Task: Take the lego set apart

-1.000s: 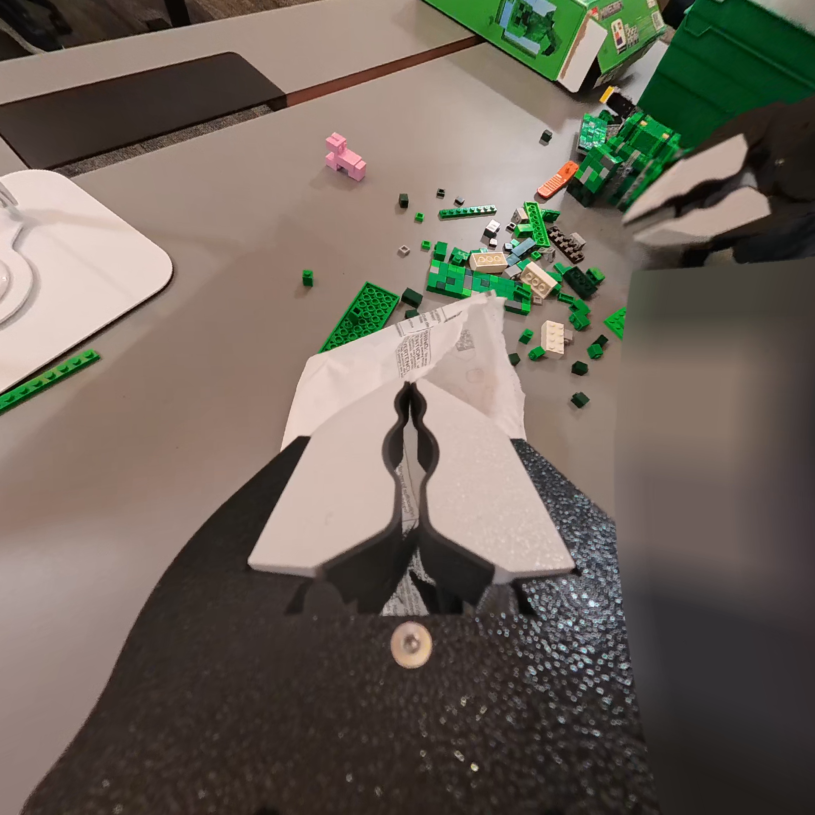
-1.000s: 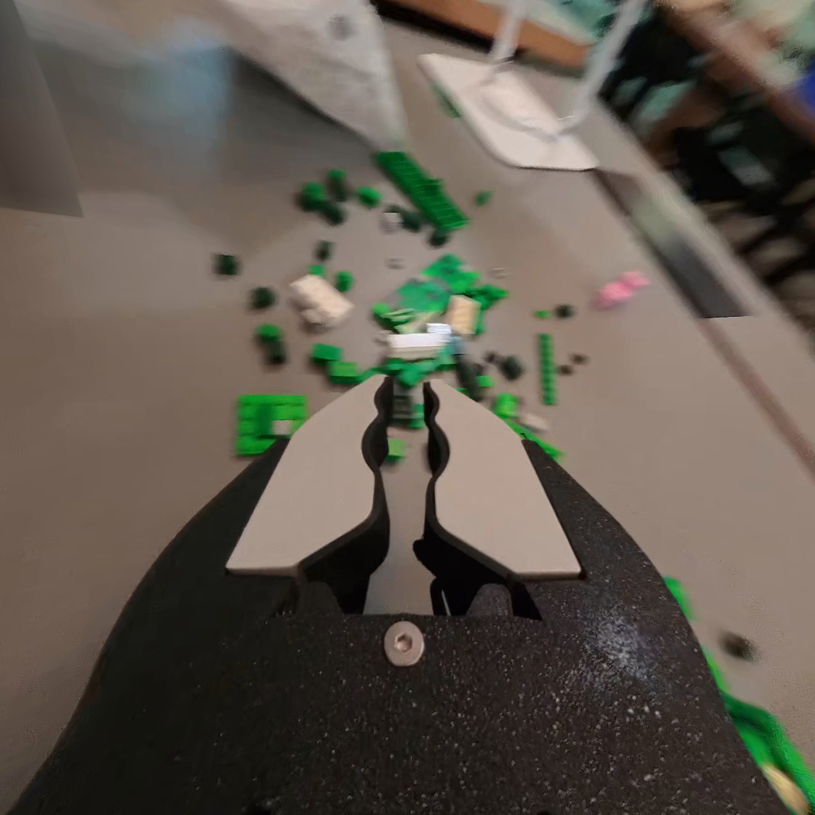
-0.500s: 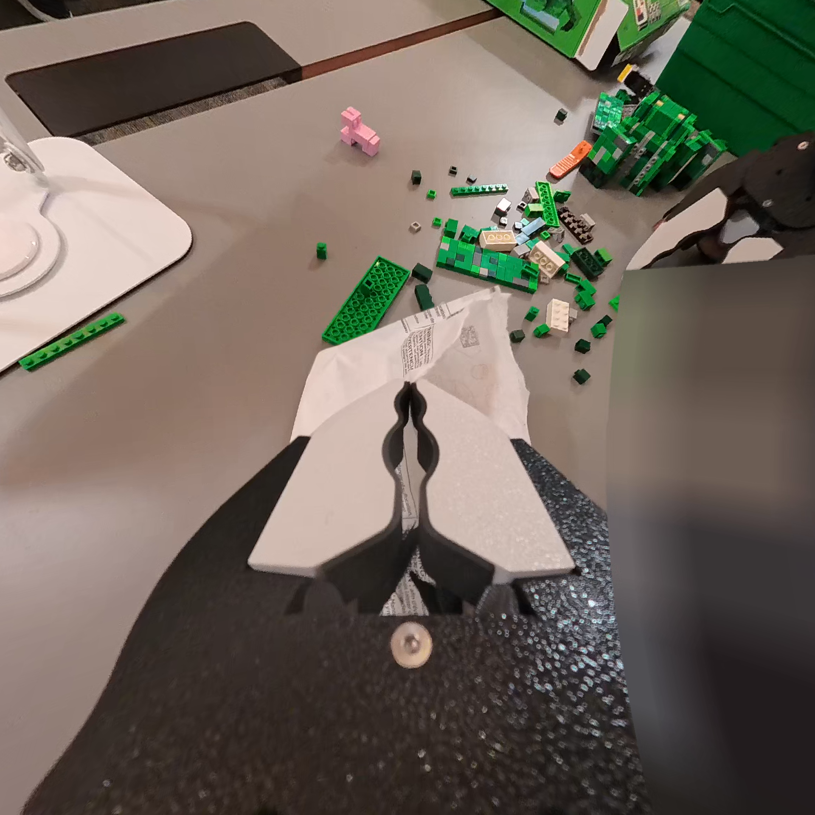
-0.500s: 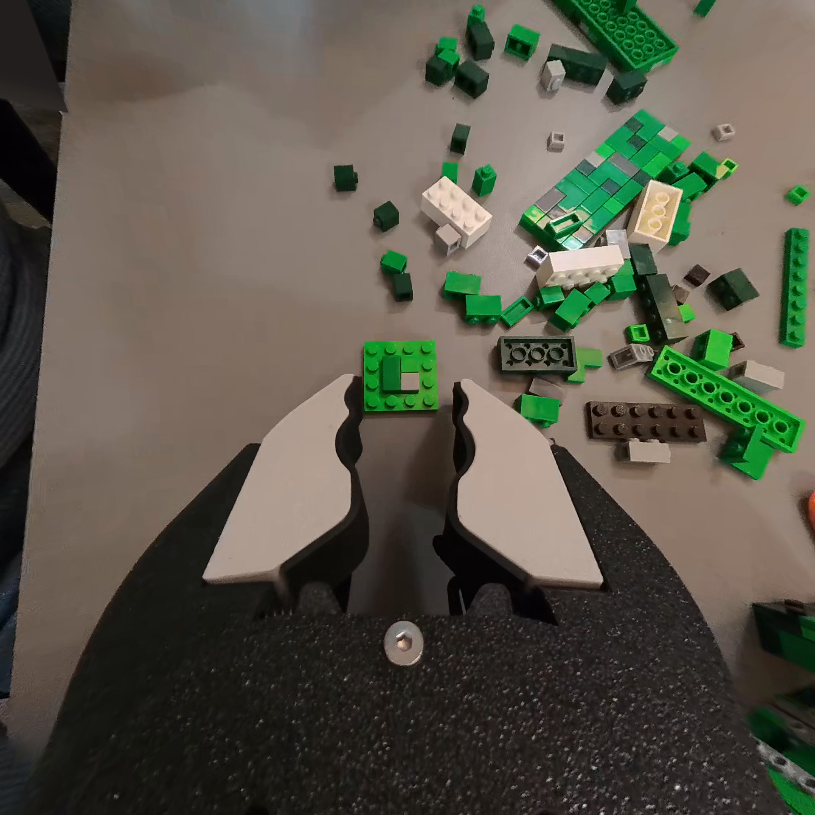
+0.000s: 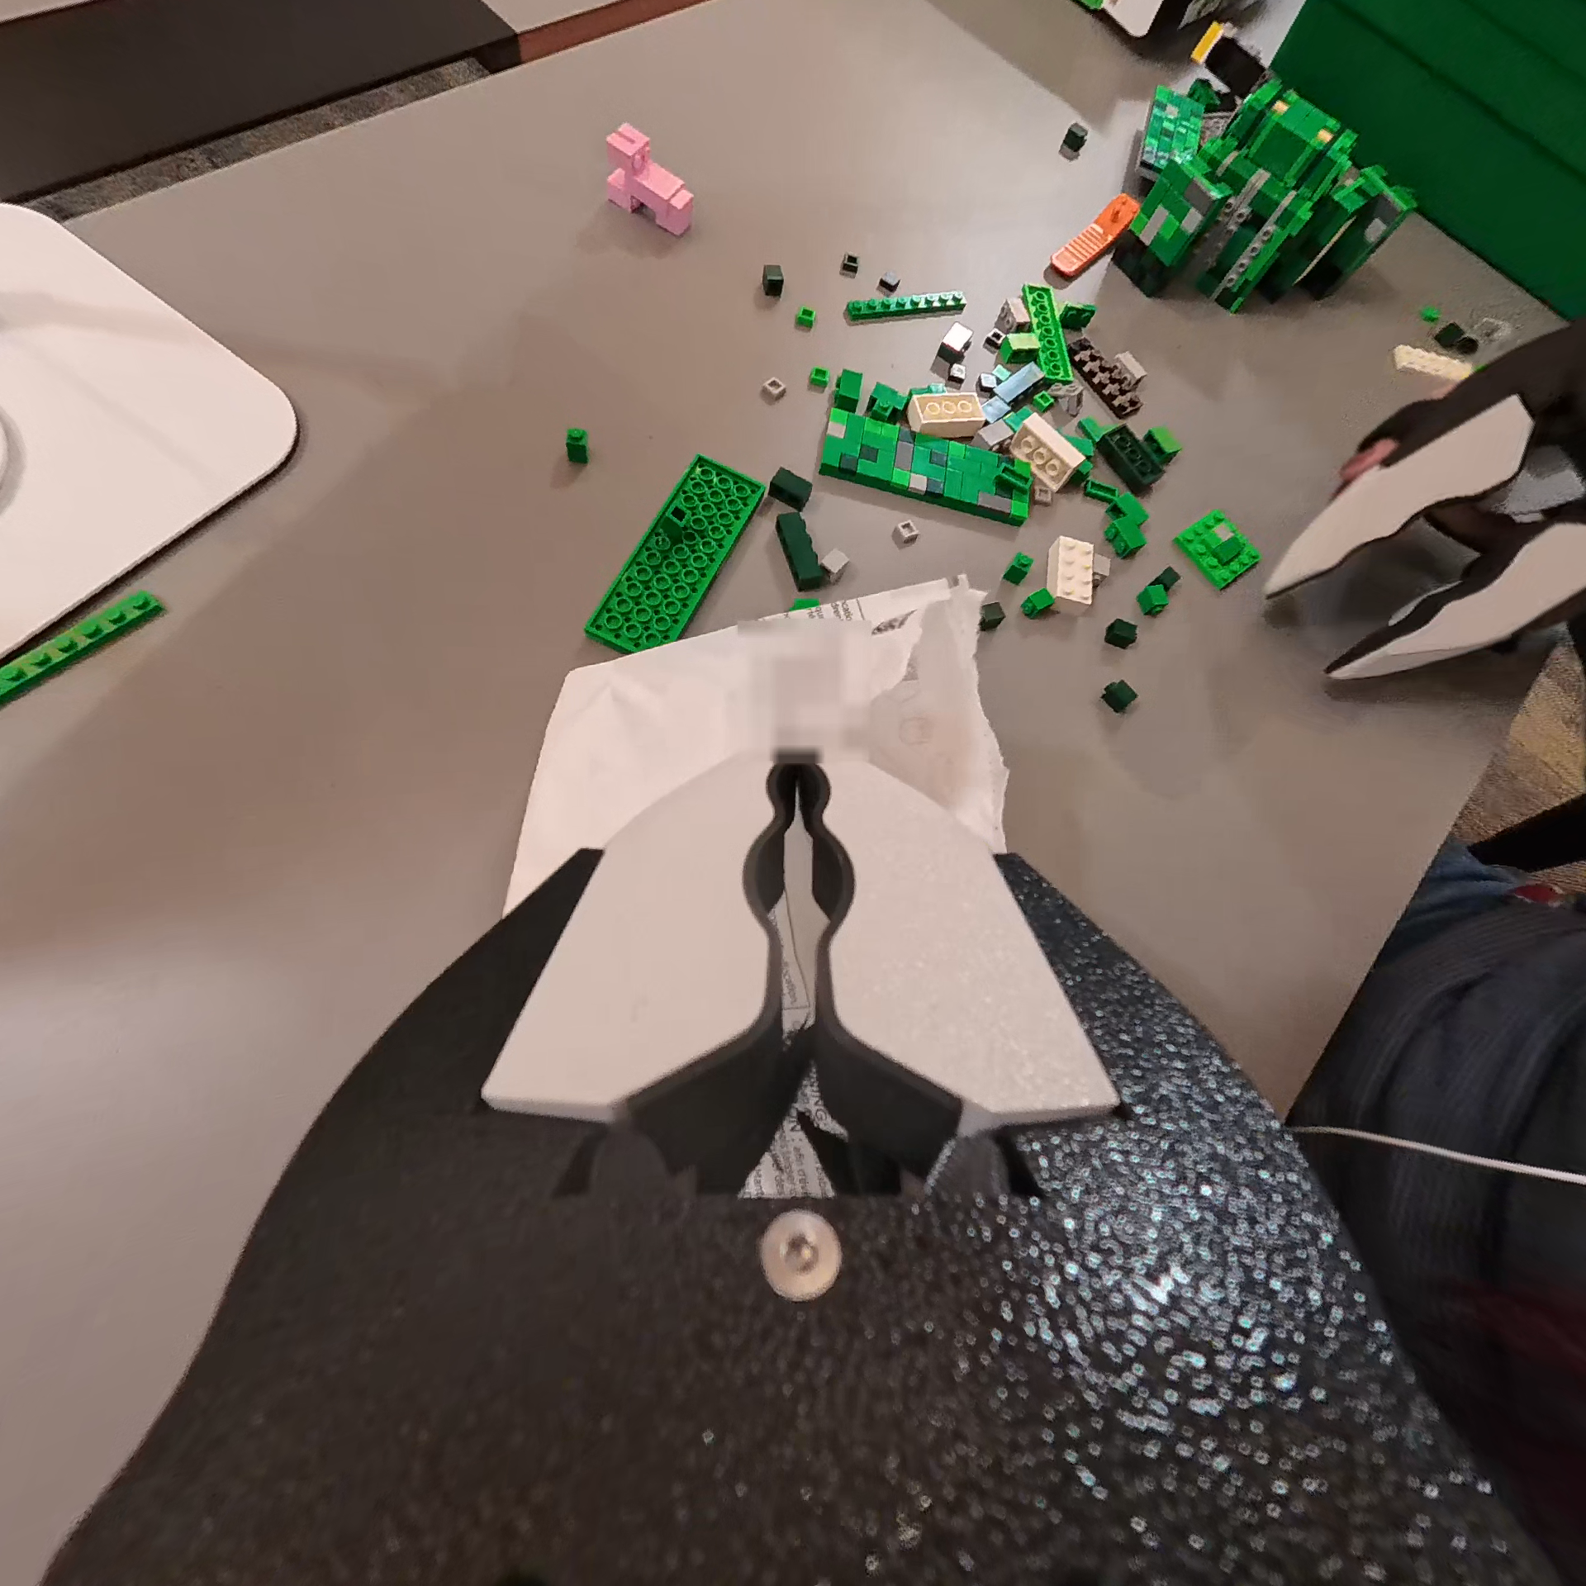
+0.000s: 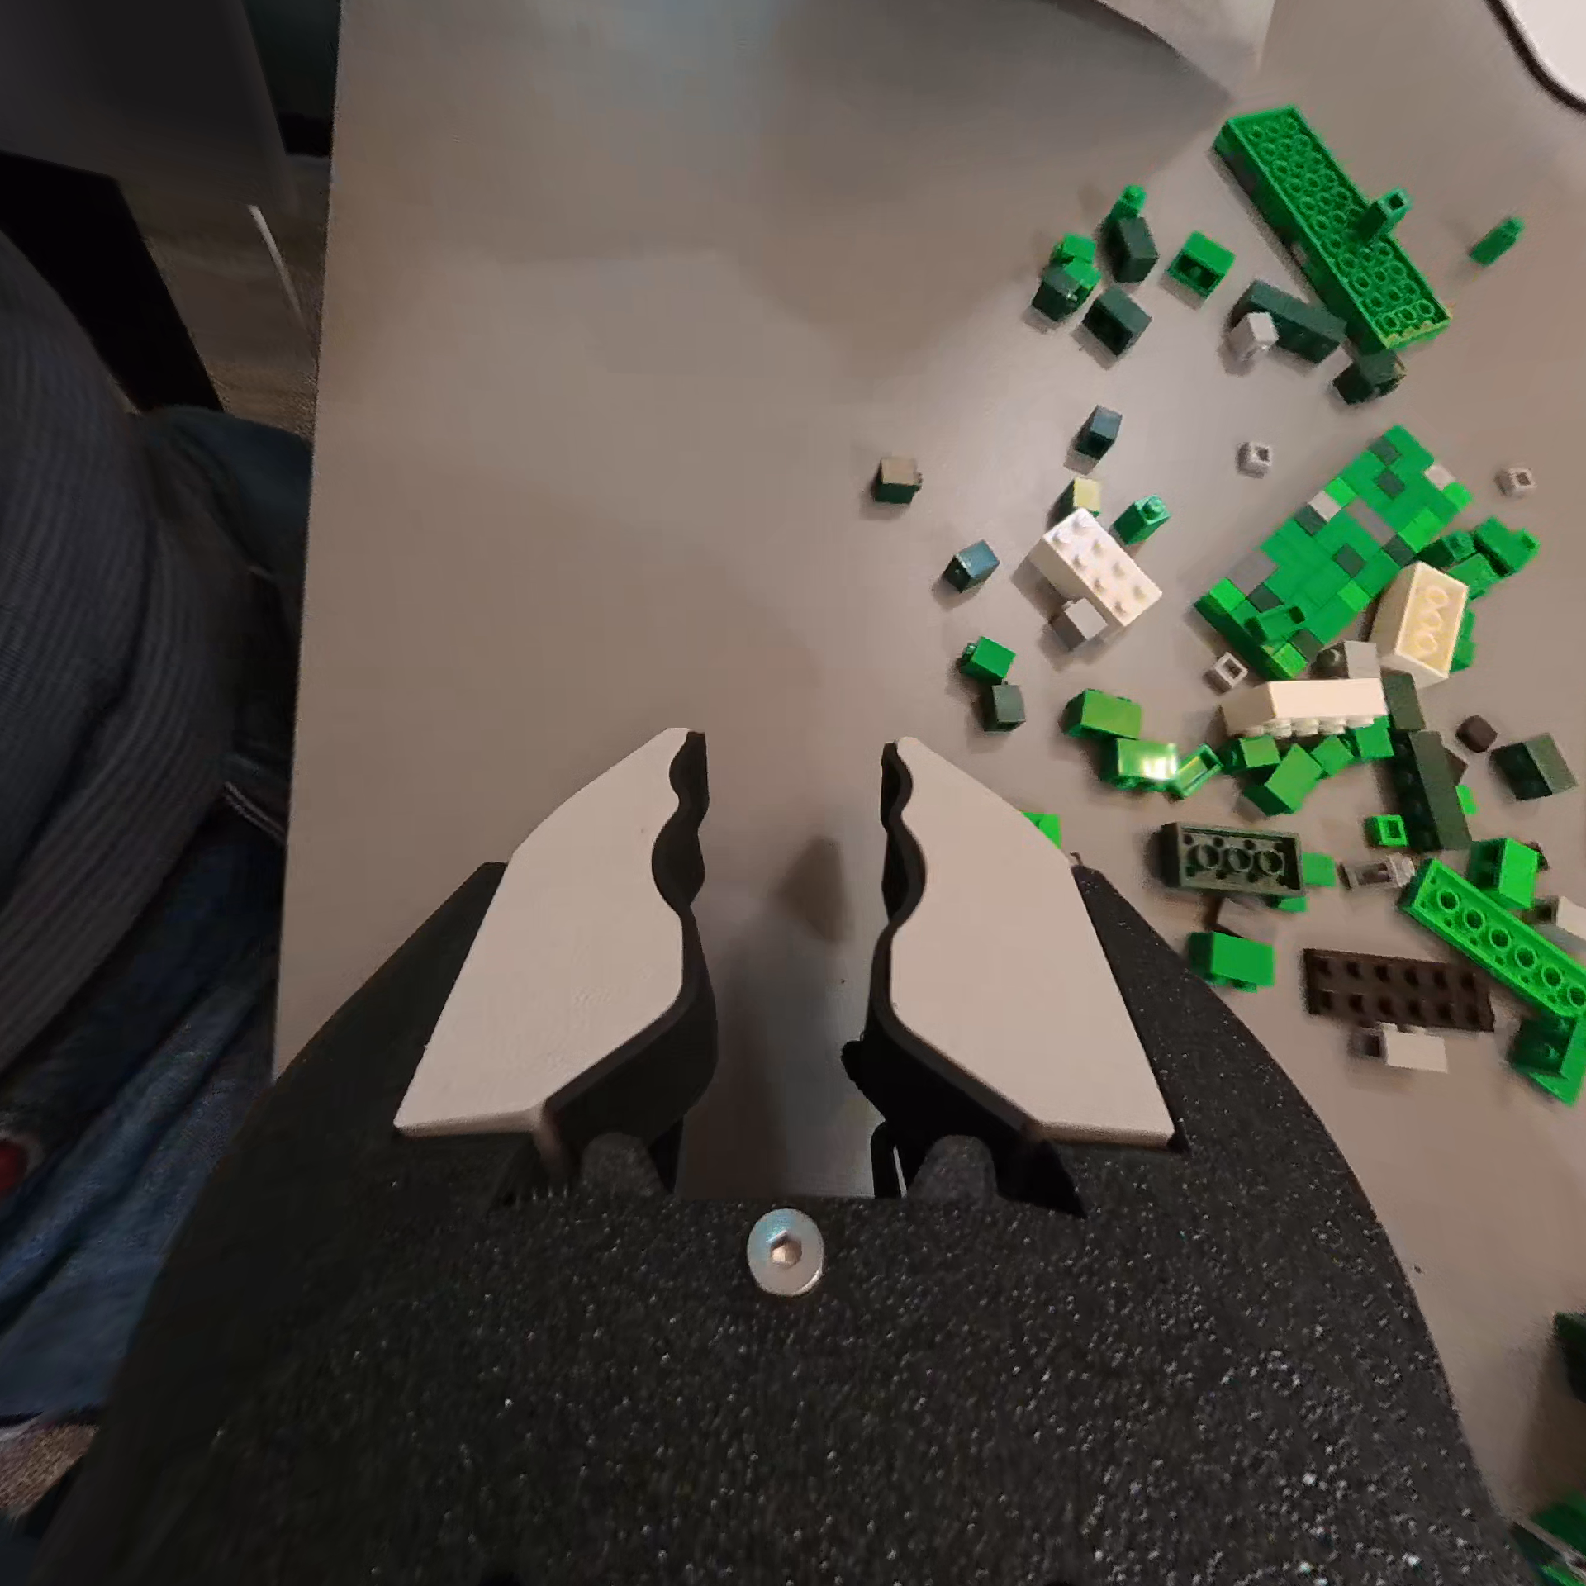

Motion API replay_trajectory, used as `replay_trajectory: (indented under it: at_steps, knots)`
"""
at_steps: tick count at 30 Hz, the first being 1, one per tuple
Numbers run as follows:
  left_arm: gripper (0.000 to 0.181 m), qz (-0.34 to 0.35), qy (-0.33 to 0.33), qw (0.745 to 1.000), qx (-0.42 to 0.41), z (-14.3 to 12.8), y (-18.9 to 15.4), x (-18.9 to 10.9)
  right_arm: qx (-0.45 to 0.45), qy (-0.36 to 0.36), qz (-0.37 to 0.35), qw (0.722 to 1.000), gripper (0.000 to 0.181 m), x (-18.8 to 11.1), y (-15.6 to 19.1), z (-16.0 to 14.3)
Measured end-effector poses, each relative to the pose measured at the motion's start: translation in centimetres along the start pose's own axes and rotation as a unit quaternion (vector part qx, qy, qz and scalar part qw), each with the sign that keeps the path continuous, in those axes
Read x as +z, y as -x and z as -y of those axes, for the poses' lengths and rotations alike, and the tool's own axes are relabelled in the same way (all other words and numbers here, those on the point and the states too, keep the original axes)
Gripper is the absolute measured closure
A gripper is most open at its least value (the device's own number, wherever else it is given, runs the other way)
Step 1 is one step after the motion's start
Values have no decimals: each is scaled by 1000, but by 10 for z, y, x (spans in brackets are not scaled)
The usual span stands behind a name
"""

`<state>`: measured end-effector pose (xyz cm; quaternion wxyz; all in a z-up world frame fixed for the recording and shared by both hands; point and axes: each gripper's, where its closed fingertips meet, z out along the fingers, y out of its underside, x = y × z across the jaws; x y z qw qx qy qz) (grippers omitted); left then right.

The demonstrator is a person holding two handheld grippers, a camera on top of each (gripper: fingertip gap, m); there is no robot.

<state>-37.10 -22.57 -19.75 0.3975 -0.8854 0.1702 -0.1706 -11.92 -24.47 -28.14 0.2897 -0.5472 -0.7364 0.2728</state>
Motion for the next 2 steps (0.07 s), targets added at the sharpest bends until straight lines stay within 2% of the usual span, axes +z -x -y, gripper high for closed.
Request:
replay_trajectory:
  at_steps: [1,2]
  knots:
    - [181,-1,2,1000,1,0,-1,1,-3,4,-3,1000,144,0,1,-1]
    - [181,-2,4,1000,2,-1,-1,1,-3,7,-8,1000,145,0,0,-4]
